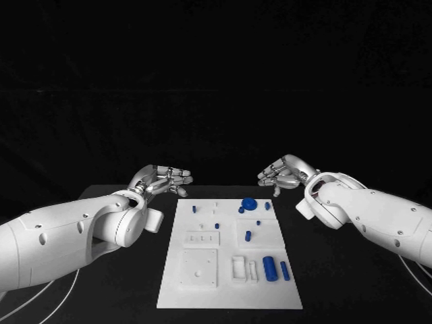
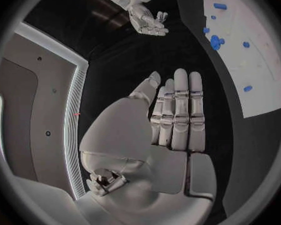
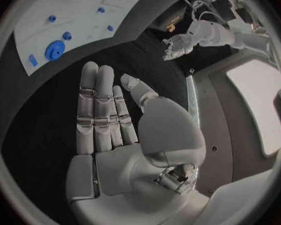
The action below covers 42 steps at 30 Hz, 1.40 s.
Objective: Assemble the parts on the task board
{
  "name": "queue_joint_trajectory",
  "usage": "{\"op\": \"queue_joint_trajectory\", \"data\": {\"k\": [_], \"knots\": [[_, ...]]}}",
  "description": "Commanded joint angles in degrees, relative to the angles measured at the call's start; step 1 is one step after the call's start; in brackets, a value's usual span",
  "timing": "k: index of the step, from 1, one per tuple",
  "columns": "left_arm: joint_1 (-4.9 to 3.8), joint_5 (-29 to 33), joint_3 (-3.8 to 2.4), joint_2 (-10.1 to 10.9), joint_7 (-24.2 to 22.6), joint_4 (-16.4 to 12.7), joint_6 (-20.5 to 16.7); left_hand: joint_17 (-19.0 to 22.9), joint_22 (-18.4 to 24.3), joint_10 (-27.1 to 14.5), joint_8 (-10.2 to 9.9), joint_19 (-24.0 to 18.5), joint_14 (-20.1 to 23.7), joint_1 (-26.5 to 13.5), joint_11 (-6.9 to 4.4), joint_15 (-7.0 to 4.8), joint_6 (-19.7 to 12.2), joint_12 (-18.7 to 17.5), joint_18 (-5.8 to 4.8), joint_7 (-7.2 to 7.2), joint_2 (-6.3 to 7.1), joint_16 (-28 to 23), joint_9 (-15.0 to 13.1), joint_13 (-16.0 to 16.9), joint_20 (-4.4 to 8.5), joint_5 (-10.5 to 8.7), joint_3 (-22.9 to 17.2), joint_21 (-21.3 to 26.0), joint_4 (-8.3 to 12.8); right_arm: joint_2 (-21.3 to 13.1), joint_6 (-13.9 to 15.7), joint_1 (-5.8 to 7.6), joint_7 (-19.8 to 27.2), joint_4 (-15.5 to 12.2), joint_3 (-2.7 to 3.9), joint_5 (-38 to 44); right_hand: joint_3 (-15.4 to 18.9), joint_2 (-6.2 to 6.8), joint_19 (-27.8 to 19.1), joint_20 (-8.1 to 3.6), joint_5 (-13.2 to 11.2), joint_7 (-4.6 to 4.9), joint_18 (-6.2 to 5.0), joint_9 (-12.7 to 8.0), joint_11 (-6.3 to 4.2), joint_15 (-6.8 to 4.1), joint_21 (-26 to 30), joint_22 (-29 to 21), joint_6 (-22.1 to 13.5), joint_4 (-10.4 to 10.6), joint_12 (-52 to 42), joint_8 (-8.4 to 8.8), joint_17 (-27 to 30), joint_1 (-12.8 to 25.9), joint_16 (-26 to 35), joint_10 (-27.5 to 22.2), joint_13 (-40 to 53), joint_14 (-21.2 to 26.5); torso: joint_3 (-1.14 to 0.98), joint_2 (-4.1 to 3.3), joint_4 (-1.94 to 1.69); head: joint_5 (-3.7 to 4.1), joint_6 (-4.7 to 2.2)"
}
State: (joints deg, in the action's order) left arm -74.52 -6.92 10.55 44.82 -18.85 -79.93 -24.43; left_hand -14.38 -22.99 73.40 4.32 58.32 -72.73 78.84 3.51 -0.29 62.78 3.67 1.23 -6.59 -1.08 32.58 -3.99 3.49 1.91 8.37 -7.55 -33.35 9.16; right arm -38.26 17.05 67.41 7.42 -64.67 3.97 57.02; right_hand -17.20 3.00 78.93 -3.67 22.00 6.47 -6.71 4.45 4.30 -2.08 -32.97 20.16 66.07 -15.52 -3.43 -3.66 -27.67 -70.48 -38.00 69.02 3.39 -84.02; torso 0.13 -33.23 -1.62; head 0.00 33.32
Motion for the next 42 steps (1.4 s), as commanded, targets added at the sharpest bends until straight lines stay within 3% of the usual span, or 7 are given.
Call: {"op": "queue_joint_trajectory", "data": {"k": [1,3,11,18,21,27,42], "knots": [[-0.62,-2.58,-0.08,0.6,0.57,-1.6,3.82,-1.84,-3.07,-0.61,-0.27,-1.99,0.64,-0.98,0.0,-0.07,-0.47,-0.18,1.14,-0.19,0.11,3.86,-0.01,-0.05,-0.18,-0.02,0.13,-3.73,0.73,0.44,-2.66,0.66,-3.89,0.06,0.29,18.47,-0.88,0.26,0.07,0.0,-0.21,-0.18,-0.91,-0.19,-0.23,-0.24,-3.51,3.12,-0.16,-0.35,0.1,0.0,-3.16,0.73,-3.46,-0.41,-0.02,-0.7,-0.09,-1.32,-1.3,1.11,-0.39],[-0.92,-2.75,-0.09,0.93,0.65,-2.39,4.32,-2.47,-4.6,-0.9,-0.22,-3.06,1.17,-1.93,0.12,-0.04,-1.28,-0.16,1.32,-0.36,0.35,5.81,0.08,-0.05,-0.31,-0.62,0.35,-5.54,1.07,0.68,-3.18,1.04,-5.56,-0.02,0.43,22.82,-1.47,0.66,-1.08,0.15,-0.35,-0.15,-1.17,-0.24,-0.25,-0.09,-6.03,5.91,-0.21,-0.44,0.11,0.04,-4.94,0.83,-5.12,-0.55,-0.02,0.24,-0.09,-1.75,-1.83,1.65,-0.47],[-2.0,-3.09,-0.24,2.24,0.83,-5.43,5.24,-1.59,-5.6,-2.0,-0.15,-4.3,2.09,-3.1,0.58,0.28,-2.36,-0.17,1.62,-0.64,0.75,7.03,0.14,-0.05,-0.79,-1.57,1.26,-6.55,2.01,1.91,-5.09,1.88,-11.66,-0.07,0.63,37.3,-4.11,3.12,-2.94,0.89,-4.44,-0.33,-1.5,-0.39,0.18,0.68,-9.28,10.75,-1.05,-0.54,0.15,0.06,-6.51,-0.24,-6.91,-2.24,-0.03,0.48,-0.13,-3.14,-3.05,2.84,-0.92],[-2.64,-3.21,-1.15,3.26,0.97,-7.61,5.42,-1.33,-5.63,-2.87,-0.15,-4.24,2.05,-3.22,0.86,0.36,-2.51,-0.22,1.71,-0.73,0.82,7.32,0.15,-0.06,-0.85,-1.66,1.59,-6.6,2.27,2.77,-5.62,2.05,-14.33,0.37,0.65,44.03,-5.36,4.82,-2.52,1.43,-7.02,-0.76,-1.63,-0.64,0.53,1.19,-10.4,13.19,-2.74,-0.11,0.12,0.09,-6.6,-0.59,-8.11,-3.77,-0.02,0.44,-0.14,-4.32,-4.01,3.69,-1.09],[-2.89,-3.33,-1.38,3.58,1.02,-8.31,5.36,-1.2,-5.64,-3.86,-0.19,-4.19,2.01,-3.22,1.14,0.47,-2.69,-0.22,1.79,-0.84,0.91,7.47,0.17,-0.07,-0.92,-1.67,1.78,-6.64,2.44,2.99,-5.67,2.06,-14.77,0.47,0.61,45.53,-4.78,5.21,-2.54,1.58,-7.59,-0.88,-1.73,-0.71,0.8,1.35,-10.23,13.72,-3.48,0.08,0.1,0.11,-6.39,-1.17,-8.32,-4.96,-0.02,0.57,-0.22,-4.74,-4.41,4.08,-1.57],[-3.31,-3.5,-1.59,3.89,1.04,-9.15,5.29,-0.64,-5.76,-7.3,-0.13,-4.02,1.91,-2.93,2.09,0.89,-3.45,-0.2,2.41,-1.23,1.13,7.7,0.18,-0.11,-1.41,-1.66,2.6,-6.89,2.68,3.67,-4.82,2.05,-14.59,0.98,0.45,46.68,-2.37,5.96,-1.87,1.83,-7.99,-0.51,-2.31,-0.79,1.41,1.49,-8.46,15.17,-4.71,1.87,0.13,0.1,-5.16,-3.87,-8.75,-7.35,-0.06,0.89,-0.49,-5.35,-4.9,4.4,-1.81],[-4.01,-3.57,-1.71,4.0,1.25,-10.41,5.58,0.2,-5.83,-7.55,-0.08,-4.09,1.9,-2.56,2.15,0.92,-3.58,-0.18,2.54,-1.27,0.81,8.07,0.19,-0.11,-1.5,-1.66,3.52,-7.1,2.74,5.37,-5.49,1.53,-14.02,2.99,-0.01,47.28,-5.78,6.05,-0.57,1.48,-8.04,-0.07,-1.8,-0.79,0.75,1.13,-4.54,22.01,-3.68,1.18,0.14,0.13,-4.13,-2.87,-10.47,-6.01,-0.08,1.03,-0.86,-6.69,-5.78,4.94,-1.97]]}}
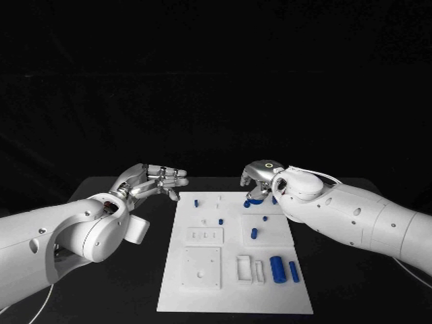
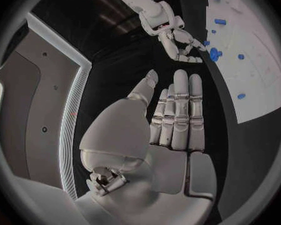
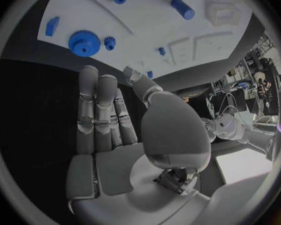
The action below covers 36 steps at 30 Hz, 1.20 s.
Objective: Assemble the parts on the task board
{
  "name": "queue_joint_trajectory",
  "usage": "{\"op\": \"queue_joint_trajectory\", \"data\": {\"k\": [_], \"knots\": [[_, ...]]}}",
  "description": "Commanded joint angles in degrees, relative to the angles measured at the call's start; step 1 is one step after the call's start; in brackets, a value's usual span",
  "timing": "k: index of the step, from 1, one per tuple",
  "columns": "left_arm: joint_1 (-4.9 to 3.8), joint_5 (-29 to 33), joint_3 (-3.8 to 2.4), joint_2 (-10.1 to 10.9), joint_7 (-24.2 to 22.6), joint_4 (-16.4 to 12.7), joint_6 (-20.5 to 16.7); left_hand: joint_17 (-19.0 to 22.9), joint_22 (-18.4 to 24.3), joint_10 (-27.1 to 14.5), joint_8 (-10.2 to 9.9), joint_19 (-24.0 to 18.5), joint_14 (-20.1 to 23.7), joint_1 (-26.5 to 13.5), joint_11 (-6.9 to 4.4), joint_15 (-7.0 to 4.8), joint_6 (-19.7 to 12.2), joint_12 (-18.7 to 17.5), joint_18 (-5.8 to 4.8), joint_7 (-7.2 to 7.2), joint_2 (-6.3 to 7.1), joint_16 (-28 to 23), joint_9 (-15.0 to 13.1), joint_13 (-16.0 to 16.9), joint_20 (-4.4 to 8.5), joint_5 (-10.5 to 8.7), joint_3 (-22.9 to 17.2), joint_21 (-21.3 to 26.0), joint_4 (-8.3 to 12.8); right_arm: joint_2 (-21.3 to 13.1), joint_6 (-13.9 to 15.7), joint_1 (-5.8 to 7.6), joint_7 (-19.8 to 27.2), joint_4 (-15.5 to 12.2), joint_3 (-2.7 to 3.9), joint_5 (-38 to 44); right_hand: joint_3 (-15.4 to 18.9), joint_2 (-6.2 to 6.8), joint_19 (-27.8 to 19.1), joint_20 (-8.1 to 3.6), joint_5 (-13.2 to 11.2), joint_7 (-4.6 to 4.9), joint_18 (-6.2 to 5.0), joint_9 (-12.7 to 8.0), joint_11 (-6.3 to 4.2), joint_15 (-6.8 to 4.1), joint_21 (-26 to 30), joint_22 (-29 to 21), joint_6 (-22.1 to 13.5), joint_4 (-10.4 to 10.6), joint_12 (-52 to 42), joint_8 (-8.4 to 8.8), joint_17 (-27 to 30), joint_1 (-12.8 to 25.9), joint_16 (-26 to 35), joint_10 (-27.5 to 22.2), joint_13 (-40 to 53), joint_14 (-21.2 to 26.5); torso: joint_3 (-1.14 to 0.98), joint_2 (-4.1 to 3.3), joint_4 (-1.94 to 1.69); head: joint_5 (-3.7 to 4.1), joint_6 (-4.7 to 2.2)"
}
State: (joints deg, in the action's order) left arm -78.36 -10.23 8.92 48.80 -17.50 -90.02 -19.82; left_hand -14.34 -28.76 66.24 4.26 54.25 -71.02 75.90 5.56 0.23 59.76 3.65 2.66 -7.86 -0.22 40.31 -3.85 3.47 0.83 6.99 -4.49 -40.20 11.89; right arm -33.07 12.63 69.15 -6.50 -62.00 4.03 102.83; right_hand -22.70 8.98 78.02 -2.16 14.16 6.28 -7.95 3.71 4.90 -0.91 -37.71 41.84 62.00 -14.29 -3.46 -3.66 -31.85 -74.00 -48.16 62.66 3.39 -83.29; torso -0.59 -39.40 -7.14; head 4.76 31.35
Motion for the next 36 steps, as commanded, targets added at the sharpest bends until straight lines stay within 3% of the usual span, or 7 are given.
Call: {"op": "queue_joint_trajectory", "data": {"k": [1,4,10,15,27,36], "knots": [[-0.2,-0.27,-0.08,0.03,-0.09,-0.36,0.98,0.16,-0.06,-0.39,-0.02,-0.01,0.19,0.37,0.1,0.4,-0.55,-0.16,1.12,0.0,-0.04,0.34,0.04,-0.09,-0.42,-0.28,0.46,-0.25,0.01,0.23,-1.16,-0.29,-0.06,0.46,-0.11,1.48,-0.29,0.07,0.35,-0.03,-0.2,0.12,-0.56,-0.05,0.14,-0.05,0.22,0.34,0.38,-0.05,0.17,0.13,0.05,0.65,-0.31,0.35,-0.08,0.3,-0.18,-0.59,-0.26,0.2,-0.01],[-0.28,-0.29,-0.09,0.07,-0.05,-0.49,1.0,0.22,-0.07,-0.5,-0.02,0.0,0.19,0.42,0.12,0.41,-0.56,-0.16,1.12,-0.01,-0.06,0.39,0.04,-0.08,-0.42,-0.27,0.51,-0.29,0.02,0.36,-1.4,-0.53,-0.02,0.93,-0.21,1.51,-1.01,0.04,1.05,0.05,-0.22,0.24,-0.67,-0.06,0.19,0.05,2.63,4.02,0.5,-0.23,0.18,0.14,0.26,0.98,-0.74,0.71,-0.08,0.4,-0.17,-0.82,-0.4,0.43,-0.02],[-0.44,-0.43,-0.13,0.2,0.05,-0.72,1.03,0.27,-0.08,-0.63,-0.02,0.0,0.17,0.43,0.16,0.42,-0.56,-0.16,1.13,-0.03,-0.09,0.43,0.04,-0.08,-0.43,-0.21,0.56,-0.31,0.0,0.47,-1.72,-0.99,0.21,1.69,-0.31,1.55,-1.53,0.08,1.37,0.16,-0.27,0.42,-0.81,-0.04,0.36,0.21,3.67,5.49,0.61,-0.38,0.18,0.1,0.3,1.02,-0.82,0.97,-0.08,0.45,-0.22,-1.2,-0.62,0.7,0.03],[-0.59,-0.52,-0.16,0.37,0.1,-0.84,1.0,0.34,-0.11,-0.74,-0.02,0.03,0.15,0.5,0.18,0.42,-0.56,-0.16,1.17,-0.03,-0.13,0.51,0.04,-0.09,-0.42,-0.21,0.6,-0.38,0.01,0.67,-1.42,-1.4,0.39,2.07,-0.34,1.56,-2.36,0.26,2.26,0.32,0.01,0.56,-0.97,-0.05,0.48,0.32,6.44,9.6,0.55,-0.56,0.19,0.13,0.35,1.13,-1.18,0.86,-0.08,0.53,-0.36,-1.51,-0.8,0.73,-0.11],[-1.1,-0.67,-0.18,0.32,0.44,-0.78,1.25,0.45,-0.13,-0.84,-0.01,0.02,0.16,0.43,0.2,0.44,-0.55,-0.16,1.18,-0.03,-0.12,0.58,0.04,-0.08,-0.45,-0.27,0.76,-0.45,-0.08,1.17,0.22,-1.63,0.63,3.47,-0.35,2.33,-4.32,0.64,3.28,0.29,-0.11,0.59,-1.05,-0.04,0.48,0.31,9.15,13.44,0.51,-0.77,0.17,0.11,0.37,1.27,-1.44,1.0,-0.08,0.55,-0.4,-2.05,-1.25,1.19,-0.28],[-1.23,-0.69,-0.19,0.17,0.77,-0.66,1.49,0.49,-0.11,-0.88,-0.02,-0.02,0.2,0.43,0.21,0.46,-0.57,-0.15,1.17,-0.04,-0.12,0.57,0.04,-0.08,-0.47,-0.28,0.8,-0.42,-0.13,1.27,0.31,-1.65,0.57,4.31,-0.35,2.44,-7.82,0.94,3.74,0.18,-1.04,0.52,-1.11,-0.04,0.27,0.2,10.38,16.41,0.76,-0.69,0.18,0.09,0.3,1.73,-1.81,2.18,-0.08,0.6,-0.48,-2.48,-1.39,1.43,-0.33]]}}
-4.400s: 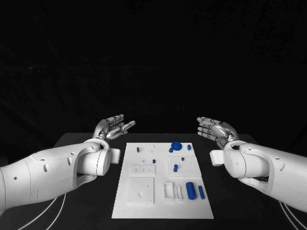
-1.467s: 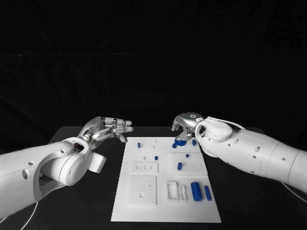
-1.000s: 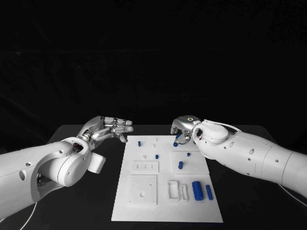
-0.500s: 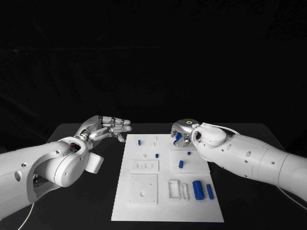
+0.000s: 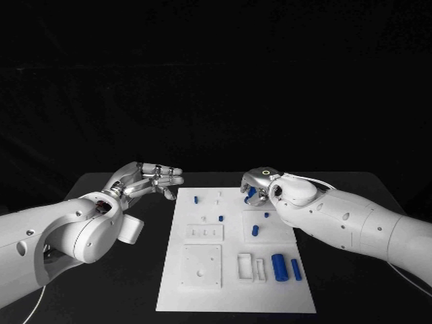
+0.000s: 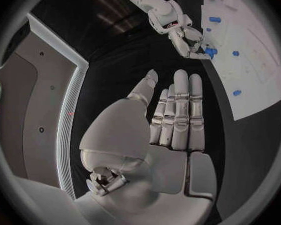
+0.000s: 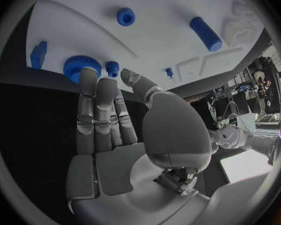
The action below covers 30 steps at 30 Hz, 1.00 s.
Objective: Assemble the parts on the task board
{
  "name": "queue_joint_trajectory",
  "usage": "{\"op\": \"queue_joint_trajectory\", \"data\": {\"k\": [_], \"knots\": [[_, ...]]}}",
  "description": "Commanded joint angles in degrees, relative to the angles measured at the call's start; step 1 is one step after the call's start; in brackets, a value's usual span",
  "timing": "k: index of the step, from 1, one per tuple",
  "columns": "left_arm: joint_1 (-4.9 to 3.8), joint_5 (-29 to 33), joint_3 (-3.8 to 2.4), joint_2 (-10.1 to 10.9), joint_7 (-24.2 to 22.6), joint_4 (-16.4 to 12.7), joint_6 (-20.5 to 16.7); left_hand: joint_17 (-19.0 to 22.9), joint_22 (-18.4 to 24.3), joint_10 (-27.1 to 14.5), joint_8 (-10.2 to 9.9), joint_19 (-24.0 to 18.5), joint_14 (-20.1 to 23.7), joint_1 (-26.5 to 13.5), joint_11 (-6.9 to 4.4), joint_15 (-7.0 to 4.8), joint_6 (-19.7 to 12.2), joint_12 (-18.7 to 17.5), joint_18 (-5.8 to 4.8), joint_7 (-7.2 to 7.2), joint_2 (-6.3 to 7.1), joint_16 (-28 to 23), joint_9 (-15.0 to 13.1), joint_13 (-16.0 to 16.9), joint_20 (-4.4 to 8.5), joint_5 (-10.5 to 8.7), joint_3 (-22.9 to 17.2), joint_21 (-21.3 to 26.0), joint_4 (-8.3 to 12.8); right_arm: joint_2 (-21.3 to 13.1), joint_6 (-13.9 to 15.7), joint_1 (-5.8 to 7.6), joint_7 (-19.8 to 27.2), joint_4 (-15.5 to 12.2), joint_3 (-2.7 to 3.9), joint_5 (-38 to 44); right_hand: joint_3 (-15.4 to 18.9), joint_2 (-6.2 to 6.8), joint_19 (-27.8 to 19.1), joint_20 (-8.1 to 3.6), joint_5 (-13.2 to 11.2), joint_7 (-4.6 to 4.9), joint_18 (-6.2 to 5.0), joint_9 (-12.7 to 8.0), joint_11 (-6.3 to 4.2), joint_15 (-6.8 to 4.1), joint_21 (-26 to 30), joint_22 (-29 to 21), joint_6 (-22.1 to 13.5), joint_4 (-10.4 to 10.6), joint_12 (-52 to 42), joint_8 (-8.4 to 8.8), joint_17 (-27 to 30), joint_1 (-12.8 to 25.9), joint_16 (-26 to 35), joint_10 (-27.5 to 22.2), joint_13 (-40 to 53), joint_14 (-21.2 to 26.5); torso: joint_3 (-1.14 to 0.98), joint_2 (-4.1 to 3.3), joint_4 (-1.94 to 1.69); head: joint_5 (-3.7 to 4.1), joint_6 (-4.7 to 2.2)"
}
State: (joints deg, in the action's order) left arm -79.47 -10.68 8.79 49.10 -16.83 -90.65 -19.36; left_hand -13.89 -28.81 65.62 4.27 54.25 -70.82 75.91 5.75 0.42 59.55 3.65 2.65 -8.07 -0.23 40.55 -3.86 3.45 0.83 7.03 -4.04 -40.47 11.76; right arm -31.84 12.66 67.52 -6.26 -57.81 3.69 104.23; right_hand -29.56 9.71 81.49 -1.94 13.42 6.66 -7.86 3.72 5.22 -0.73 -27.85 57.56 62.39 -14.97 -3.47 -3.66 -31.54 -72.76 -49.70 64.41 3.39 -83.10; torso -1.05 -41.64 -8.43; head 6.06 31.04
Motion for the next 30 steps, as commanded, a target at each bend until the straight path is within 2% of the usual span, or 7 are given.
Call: {"op": "queue_joint_trajectory", "data": {"k": [1,12,23,30], "knots": [[-0.12,-0.25,-0.06,-0.13,0.12,-0.01,1.04,0.03,-0.06,-0.27,-0.03,-0.03,0.0,0.43,0.02,0.26,-0.37,-0.15,1.18,0.17,-0.12,0.32,0.06,-0.06,-0.47,-0.32,0.34,-0.15,0.01,0.02,0.21,-0.02,0.33,0.15,-0.01,1.06,-1.08,0.2,0.29,-0.04,-0.36,0.14,-1.21,-0.06,-0.06,0.01,0.56,0.82,0.42,0.01,0.19,0.1,-0.02,0.47,-0.3,0.51,-0.08,0.39,-0.02,-0.27,-0.12,0.13,-0.07],[-0.16,-0.3,-0.06,-0.23,0.31,0.12,1.14,0.2,-0.01,-0.29,-0.02,-0.02,-0.01,0.55,0.02,0.27,-0.37,-0.14,1.19,0.17,-0.19,0.36,0.06,-0.06,-0.48,-0.28,0.43,-0.14,-0.19,0.4,-0.65,-0.15,0.45,0.63,-0.01,1.09,-2.98,-0.11,0.54,-0.3,-0.76,-0.01,-1.07,-0.02,-0.54,-0.28,1.32,2.7,1.74,0.76,0.19,0.09,-0.15,1.05,-0.57,2.61,-0.06,0.43,-0.1,-0.57,-0.37,0.14,0.01],[-0.19,-0.36,-0.06,-0.21,0.41,0.28,1.14,0.38,0.07,-0.47,-0.02,-0.06,0.07,0.63,0.07,0.31,-0.37,-0.15,1.19,0.15,-0.19,0.33,0.06,-0.06,-0.52,-0.28,0.51,-0.08,-0.41,0.46,-1.56,-0.29,0.26,1.28,-0.01,1.11,-3.66,-0.28,0.84,-0.54,-0.88,-0.07,-0.91,0.01,-0.82,-0.49,2.09,4.0,2.61,1.24,0.17,0.05,-0.27,1.24,-0.57,3.62,-0.04,0.44,-0.12,-0.81,-0.21,0.11,0.08],[-0.2,-0.37,-0.06,-0.23,0.46,0.44,1.2,0.45,0.1,-0.58,-0.01,-0.07,0.09,0.7,0.1,0.33,-0.36,-0.14,1.19,0.16,-0.15,0.32,0.05,-0.06,-0.54,-0.28,0.55,-0.06,-0.46,0.36,-1.67,-0.33,0.12,1.38,-0.01,1.23,-3.82,-0.27,0.97,-0.57,-0.85,-0.08,-0.88,-0.01,-0.82,-0.5,2.51,4.66,2.71,1.23,0.19,0.08,-0.32,1.19,-0.58,3.62,-0.05,0.45,-0.11,-0.85,-0.31,0.19,0.14]]}}
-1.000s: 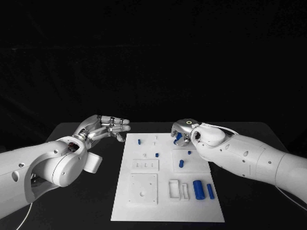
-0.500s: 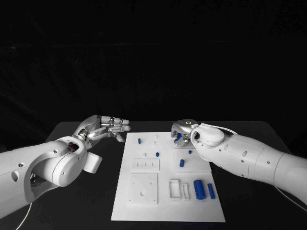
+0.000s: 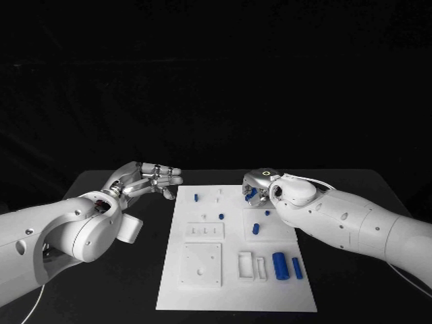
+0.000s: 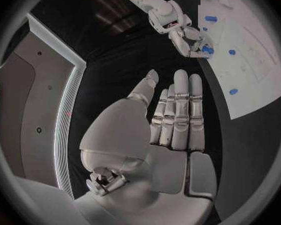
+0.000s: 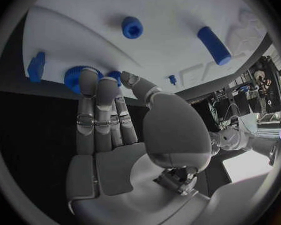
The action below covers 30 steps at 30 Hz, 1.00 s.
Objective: Assemble the parts on the task board
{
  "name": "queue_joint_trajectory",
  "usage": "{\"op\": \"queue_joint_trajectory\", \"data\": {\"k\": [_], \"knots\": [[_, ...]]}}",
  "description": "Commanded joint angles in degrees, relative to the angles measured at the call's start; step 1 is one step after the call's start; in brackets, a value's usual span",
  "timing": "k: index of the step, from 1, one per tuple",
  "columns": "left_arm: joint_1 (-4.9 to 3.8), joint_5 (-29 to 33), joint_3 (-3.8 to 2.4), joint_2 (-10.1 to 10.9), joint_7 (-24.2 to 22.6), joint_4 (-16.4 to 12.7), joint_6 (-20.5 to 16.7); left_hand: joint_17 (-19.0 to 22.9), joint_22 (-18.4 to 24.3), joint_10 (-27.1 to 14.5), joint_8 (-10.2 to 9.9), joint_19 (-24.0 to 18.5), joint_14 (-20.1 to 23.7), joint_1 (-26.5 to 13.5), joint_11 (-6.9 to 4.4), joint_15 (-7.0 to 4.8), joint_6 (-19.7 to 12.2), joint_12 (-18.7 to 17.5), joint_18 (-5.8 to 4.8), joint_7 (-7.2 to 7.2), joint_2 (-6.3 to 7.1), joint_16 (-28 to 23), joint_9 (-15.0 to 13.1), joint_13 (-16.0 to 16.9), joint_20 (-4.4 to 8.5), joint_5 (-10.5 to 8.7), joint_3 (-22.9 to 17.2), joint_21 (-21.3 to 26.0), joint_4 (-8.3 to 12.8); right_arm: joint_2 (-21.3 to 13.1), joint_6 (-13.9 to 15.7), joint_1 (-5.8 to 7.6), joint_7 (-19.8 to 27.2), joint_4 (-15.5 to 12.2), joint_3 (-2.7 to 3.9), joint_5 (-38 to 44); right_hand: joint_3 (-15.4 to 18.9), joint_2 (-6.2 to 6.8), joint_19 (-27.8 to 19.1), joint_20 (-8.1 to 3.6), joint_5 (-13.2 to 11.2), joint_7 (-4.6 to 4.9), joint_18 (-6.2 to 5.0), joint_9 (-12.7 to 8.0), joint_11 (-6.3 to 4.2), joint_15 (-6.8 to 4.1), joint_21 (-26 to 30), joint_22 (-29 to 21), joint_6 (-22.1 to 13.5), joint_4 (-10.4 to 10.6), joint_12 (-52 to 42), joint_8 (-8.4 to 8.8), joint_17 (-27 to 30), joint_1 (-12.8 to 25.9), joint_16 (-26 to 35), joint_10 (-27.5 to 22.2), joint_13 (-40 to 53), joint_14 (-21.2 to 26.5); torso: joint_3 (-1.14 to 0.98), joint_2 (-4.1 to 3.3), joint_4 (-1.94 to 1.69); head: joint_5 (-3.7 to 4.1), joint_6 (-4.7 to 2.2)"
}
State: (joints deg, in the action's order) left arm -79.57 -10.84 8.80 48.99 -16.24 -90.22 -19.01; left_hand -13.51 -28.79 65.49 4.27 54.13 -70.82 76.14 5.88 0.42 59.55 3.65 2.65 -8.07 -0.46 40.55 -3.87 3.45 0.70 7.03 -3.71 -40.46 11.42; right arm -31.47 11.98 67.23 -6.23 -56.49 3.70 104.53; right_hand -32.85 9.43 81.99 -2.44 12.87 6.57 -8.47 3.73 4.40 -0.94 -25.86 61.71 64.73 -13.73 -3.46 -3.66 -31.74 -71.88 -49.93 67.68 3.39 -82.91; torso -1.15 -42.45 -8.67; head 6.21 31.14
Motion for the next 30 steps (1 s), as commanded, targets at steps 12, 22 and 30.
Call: {"op": "queue_joint_trajectory", "data": {"k": [12,22,30], "knots": [[-0.1,-0.21,-0.06,-0.13,0.01,0.09,0.97,0.16,0.13,-0.7,-0.02,0.04,0.09,0.52,0.02,0.36,-0.37,-0.14,1.2,0.14,0.09,0.32,0.06,-0.05,-0.44,-0.3,0.26,-0.03,-0.26,0.05,-0.83,-0.12,0.39,0.11,-0.01,0.77,-0.57,-0.47,0.67,-0.2,-0.65,-0.23,-0.26,0.05,-0.36,-0.5,0.9,1.14,1.34,0.31,0.17,0.02,-0.14,0.48,-0.32,1.61,-0.02,0.26,-0.03,-0.18,-0.05,0.05,-0.03],[-0.1,-0.22,-0.06,-0.14,0.13,0.14,1.06,0.25,0.18,-0.93,0.0,0.06,0.11,0.59,0.07,0.39,-0.31,-0.14,1.22,0.14,0.09,0.3,0.06,-0.05,-0.47,-0.28,0.32,-0.01,-0.42,0.02,1.7,-0.17,0.28,-0.06,-0.01,0.46,-0.86,-3.99,1.44,-1.79,-8.01,-1.95,2.05,1.22,-2.97,-2.25,-7.13,6.44,7.77,1.08,0.09,-0.28,-0.2,-0.61,-0.03,9.34,0.27,0.2,0.0,-0.26,-0.12,0.1,-0.1],[-0.1,-0.26,-0.06,-0.17,0.24,0.23,1.18,0.3,0.19,-0.94,-0.01,0.07,0.11,0.75,0.07,0.38,-0.31,-0.14,1.24,0.15,0.08,0.31,0.06,-0.05,-0.47,-0.26,0.3,-0.03,-0.43,-0.01,4.86,-0.18,-1.11,-0.58,0.0,1.42,-1.61,-4.15,1.23,-2.56,-9.92,-2.25,2.79,1.9,-3.4,-2.69,-8.25,8.96,8.89,0.57,0.06,-0.03,-0.48,-1.25,0.51,10.77,0.29,-0.02,-0.02,-0.31,-0.09,-0.03,-0.23]]}}
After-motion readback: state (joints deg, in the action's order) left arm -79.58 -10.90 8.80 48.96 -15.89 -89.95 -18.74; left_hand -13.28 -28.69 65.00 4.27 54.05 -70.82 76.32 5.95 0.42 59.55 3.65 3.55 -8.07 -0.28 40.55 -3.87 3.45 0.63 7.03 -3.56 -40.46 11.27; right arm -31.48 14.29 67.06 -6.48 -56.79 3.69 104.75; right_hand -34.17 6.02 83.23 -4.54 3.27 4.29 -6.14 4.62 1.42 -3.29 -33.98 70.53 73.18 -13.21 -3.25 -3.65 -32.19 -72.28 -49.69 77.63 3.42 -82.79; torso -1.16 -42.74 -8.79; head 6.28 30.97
